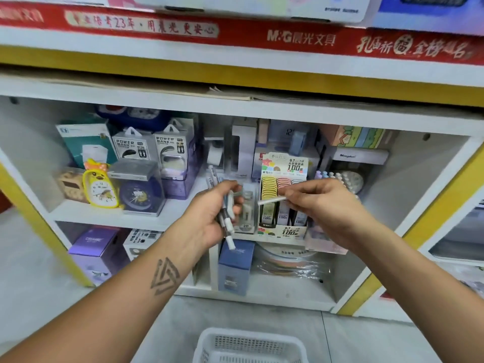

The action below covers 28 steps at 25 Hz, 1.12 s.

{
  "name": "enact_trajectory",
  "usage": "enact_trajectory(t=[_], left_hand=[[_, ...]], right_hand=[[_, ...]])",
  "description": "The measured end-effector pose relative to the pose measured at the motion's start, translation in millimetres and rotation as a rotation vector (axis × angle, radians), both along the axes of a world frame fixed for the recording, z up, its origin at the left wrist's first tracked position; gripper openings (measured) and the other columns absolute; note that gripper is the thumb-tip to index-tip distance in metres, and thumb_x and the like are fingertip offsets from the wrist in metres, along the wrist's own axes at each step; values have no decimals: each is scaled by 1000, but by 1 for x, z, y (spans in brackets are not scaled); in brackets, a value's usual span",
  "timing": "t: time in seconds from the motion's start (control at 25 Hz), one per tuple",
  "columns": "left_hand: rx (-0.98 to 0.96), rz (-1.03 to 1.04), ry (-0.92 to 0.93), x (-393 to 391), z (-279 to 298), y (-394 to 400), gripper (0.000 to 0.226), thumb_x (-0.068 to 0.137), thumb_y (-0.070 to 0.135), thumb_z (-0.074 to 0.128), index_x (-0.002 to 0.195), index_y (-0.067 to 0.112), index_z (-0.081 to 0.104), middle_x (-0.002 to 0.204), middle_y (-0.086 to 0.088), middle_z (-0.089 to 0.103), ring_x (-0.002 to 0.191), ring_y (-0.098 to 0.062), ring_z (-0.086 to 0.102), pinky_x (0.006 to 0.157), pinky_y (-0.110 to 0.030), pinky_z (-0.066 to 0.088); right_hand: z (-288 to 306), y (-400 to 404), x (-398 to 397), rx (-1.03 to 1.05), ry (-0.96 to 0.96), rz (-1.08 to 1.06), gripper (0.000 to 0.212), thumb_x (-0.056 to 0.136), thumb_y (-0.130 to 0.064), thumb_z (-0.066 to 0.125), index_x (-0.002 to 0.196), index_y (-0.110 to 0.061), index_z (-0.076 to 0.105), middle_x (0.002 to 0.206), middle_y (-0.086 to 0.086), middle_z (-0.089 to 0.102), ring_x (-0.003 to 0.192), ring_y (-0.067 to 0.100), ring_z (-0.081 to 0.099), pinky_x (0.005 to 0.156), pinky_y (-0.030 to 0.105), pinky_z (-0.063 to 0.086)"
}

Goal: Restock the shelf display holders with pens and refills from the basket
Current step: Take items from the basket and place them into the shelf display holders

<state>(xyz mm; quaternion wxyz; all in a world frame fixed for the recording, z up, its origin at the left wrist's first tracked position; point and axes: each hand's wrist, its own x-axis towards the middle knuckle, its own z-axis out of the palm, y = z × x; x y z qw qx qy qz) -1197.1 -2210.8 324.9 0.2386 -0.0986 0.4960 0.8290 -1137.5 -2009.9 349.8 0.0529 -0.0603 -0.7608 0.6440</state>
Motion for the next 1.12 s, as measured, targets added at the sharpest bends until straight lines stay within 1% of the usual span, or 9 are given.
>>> enact_trajectory(t=[0.12,0.28,0.4,0.56,0.68,0.76,0.88,0.96,1.12], left_hand=[[-18,32,-21,-6,5,-30,10,93,18,58,87,12,63,61,-4,58,38,-10,45,37,-16,33],[-6,38,-27,-12,11,-46,11,94,18,57,85,12,62,61,-3,57,39,-10,45,38,-16,32],[-6,50,-50,-20,11,-51,13,95,19,58,86,11,63,59,-3,59,38,-10,46,39,-16,33],[-18,81,-90,-38,6,-58,15,94,21,59,84,10,64,59,-3,59,38,-10,47,41,-17,32],[-1,81,-127,-50,1,-58,16,94,21,60,83,11,65,60,-3,59,38,-10,47,40,-16,33],[21,65,-147,-55,-3,-57,17,94,23,59,82,12,64,59,-3,59,38,-10,47,40,-15,33],[39,43,-163,-60,-7,-53,14,92,21,58,84,12,62,59,-4,59,38,-11,47,40,-15,34],[42,40,-171,-62,-8,-51,11,91,18,57,85,11,61,59,-5,60,38,-12,48,39,-15,34],[63,23,-185,-59,-5,-46,14,93,16,53,82,10,58,66,-10,67,39,-13,52,36,-15,36]], right_hand=[[2,-21,-9,192,127,3,22,84,5,72,101,-9,76,101,2,77,91,7,69,74,10,53],[5,-37,-28,263,215,17,27,81,8,74,101,-11,76,101,0,75,84,2,68,72,14,55],[2,-39,-49,356,237,-47,23,82,-2,78,97,-19,77,98,-7,75,84,13,69,75,28,60],[-8,-38,-73,460,231,-75,7,84,-22,79,82,-27,76,74,-5,74,66,12,70,73,38,61],[-18,-38,-87,675,312,-52,17,90,-29,73,73,-25,71,58,-9,65,50,7,62,60,31,56],[-21,-39,-97,867,391,-51,21,94,-20,66,73,-20,67,60,-5,64,58,12,60,61,29,46],[-21,-36,-107,1080,441,-74,16,93,-6,63,103,-11,74,93,6,76,87,26,68,76,27,46],[-19,-32,-108,1032,411,-67,18,92,-9,66,108,-14,72,95,3,76,88,25,68,78,31,52],[-13,-28,-102,1047,471,-118,6,90,-18,70,94,-23,71,86,-8,72,79,18,64,70,34,52]])
